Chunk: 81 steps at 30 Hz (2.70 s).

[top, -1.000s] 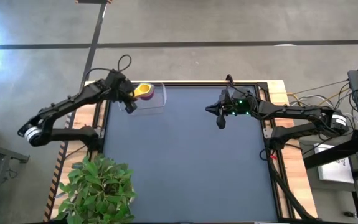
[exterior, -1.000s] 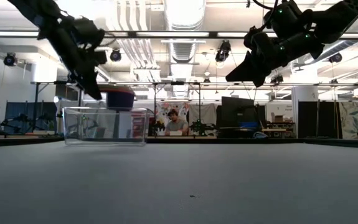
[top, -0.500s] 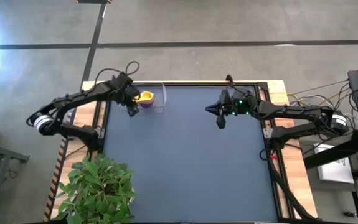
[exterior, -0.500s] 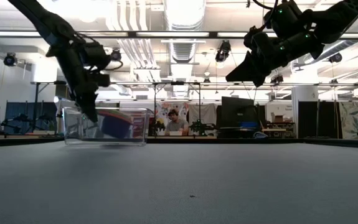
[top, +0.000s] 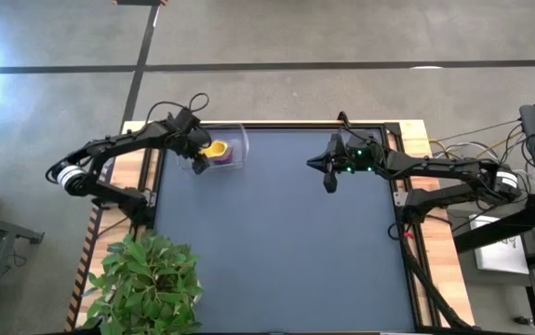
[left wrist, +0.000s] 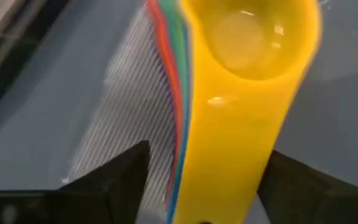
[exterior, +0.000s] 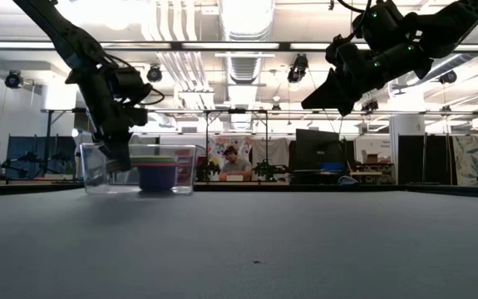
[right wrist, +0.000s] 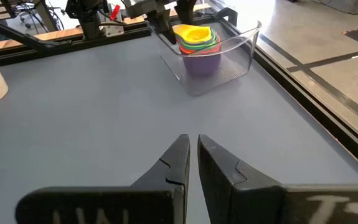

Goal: Nest measuring cups in basket
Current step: Put the nested measuring cups into the transparent bin, then return to Home Position

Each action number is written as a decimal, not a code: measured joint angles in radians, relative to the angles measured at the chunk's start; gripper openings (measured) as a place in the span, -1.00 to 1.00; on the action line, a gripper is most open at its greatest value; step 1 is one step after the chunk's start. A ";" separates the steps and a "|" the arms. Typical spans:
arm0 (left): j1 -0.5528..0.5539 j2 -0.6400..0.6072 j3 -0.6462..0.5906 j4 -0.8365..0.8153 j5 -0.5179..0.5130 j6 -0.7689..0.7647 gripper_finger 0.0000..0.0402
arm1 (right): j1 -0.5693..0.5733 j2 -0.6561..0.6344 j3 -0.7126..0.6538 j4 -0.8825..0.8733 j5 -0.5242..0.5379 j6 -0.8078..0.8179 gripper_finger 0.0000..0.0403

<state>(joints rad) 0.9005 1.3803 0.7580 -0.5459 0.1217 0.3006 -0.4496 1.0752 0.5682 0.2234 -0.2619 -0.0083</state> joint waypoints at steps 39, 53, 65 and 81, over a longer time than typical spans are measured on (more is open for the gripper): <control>-0.256 -1.198 -0.322 0.273 0.275 -0.484 -0.99 | -0.009 -0.809 -0.279 0.095 0.000 -0.029 -0.89; -0.269 -1.379 -0.551 0.380 0.280 -0.470 -1.00 | -0.009 -1.059 -0.525 0.089 0.082 0.074 -0.89; -0.270 -1.380 -0.741 0.614 0.376 -0.460 -1.00 | -0.009 -1.047 -0.555 -0.038 0.142 0.076 -0.89; -0.270 -1.376 -0.746 0.648 0.388 -0.707 -1.00 | -0.009 -1.039 -0.556 -0.188 0.393 0.105 -0.89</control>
<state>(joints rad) 0.6308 0.0040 0.0120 0.1023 0.5097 -0.4068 -0.4587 0.0364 0.0120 0.0357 0.1314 0.0967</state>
